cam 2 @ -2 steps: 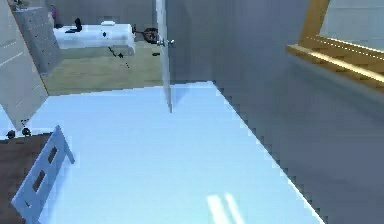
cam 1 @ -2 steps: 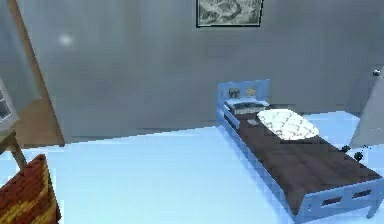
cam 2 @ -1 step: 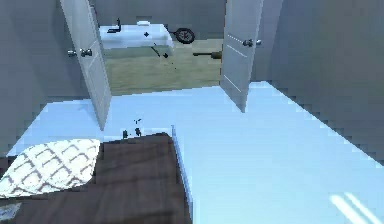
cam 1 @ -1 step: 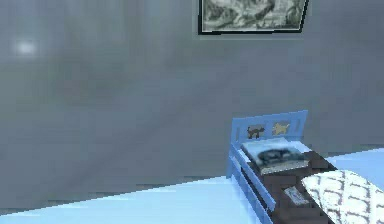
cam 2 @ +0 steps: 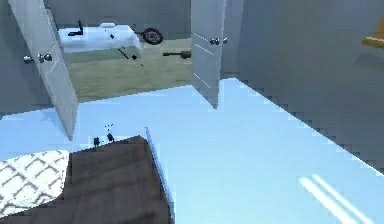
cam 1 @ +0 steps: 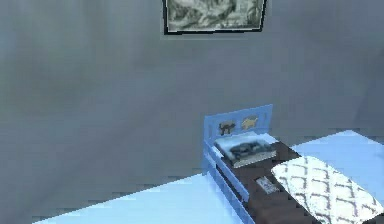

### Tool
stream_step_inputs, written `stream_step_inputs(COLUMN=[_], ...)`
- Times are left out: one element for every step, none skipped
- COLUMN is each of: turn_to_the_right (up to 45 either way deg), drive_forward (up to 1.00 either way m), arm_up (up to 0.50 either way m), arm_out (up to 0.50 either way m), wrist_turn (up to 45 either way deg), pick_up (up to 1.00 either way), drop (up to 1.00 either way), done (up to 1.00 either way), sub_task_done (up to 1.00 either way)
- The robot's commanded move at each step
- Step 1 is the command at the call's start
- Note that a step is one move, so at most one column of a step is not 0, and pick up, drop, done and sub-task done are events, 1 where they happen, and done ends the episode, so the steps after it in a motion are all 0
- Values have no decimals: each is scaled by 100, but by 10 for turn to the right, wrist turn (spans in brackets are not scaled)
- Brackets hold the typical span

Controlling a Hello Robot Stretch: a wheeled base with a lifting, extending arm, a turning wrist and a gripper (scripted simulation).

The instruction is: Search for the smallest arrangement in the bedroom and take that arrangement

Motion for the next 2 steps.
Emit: stream_step_inputs(turn_to_the_right=[0,-450], drive_forward=[40,0], arm_up=[0,0], arm_out=[0,0], wrist_turn=[0,0], pick_up=[0,0], drop=[0,0], done=[0,0], sub_task_done=[0,0])
